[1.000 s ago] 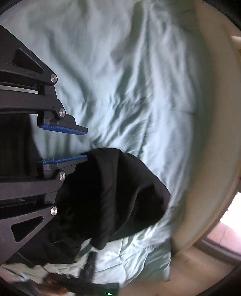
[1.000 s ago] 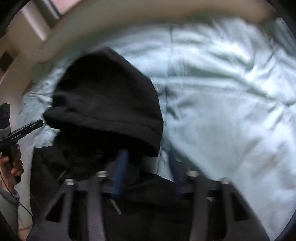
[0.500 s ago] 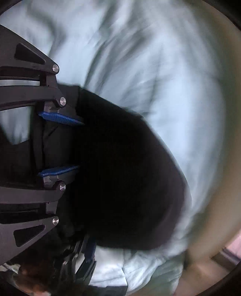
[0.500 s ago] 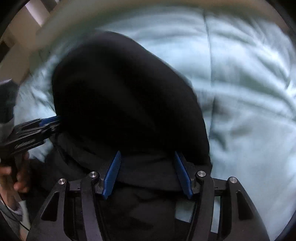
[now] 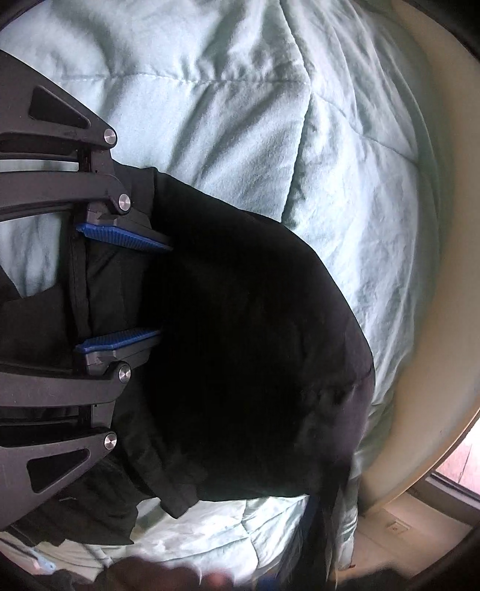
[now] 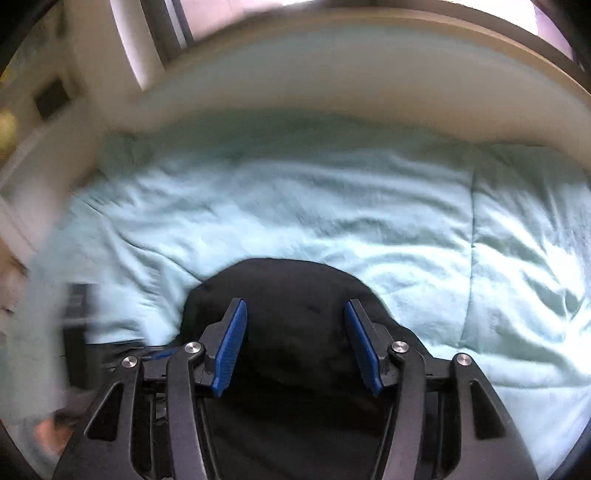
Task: Fold large clothes
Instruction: 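Grasp the hood with both tools and fold it down onto the body, release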
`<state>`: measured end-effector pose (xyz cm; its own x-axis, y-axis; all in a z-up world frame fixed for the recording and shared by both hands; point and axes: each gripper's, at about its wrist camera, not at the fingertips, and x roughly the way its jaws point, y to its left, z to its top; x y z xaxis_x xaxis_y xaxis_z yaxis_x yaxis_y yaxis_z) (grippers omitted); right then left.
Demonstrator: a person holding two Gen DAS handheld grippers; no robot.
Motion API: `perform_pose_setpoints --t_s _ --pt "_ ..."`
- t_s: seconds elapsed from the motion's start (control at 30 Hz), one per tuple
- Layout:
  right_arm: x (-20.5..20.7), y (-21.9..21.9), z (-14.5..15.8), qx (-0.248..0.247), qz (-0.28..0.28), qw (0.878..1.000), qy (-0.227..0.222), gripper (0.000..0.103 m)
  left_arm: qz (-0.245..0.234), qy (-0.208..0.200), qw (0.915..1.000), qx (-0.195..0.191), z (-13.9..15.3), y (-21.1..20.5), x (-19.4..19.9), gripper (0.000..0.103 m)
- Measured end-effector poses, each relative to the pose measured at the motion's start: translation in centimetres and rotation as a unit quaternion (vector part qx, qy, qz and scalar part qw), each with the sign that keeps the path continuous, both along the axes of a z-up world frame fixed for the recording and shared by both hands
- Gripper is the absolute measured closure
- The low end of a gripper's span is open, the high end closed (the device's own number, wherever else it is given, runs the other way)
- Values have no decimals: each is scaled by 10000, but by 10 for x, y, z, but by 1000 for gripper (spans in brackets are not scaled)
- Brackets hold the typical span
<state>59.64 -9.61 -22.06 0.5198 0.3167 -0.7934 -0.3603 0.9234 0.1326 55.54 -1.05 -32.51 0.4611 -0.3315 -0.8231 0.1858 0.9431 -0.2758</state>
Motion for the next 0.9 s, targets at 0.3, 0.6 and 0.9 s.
perform_pose_setpoints --t_s 0.3,0.6,0.9 --pt "15 -12 -63 -88 -372 9964 760 44 30 67 9999 -82 4 2 -6 62" --pt "-70 -90 7 -173 -438 9973 561 43 -165 -478 9974 -509 70 12 -18 42" --pt "-67 -119 -67 80 -549 9874 1479 43 137 408 9990 -88 1 8 -1 43"
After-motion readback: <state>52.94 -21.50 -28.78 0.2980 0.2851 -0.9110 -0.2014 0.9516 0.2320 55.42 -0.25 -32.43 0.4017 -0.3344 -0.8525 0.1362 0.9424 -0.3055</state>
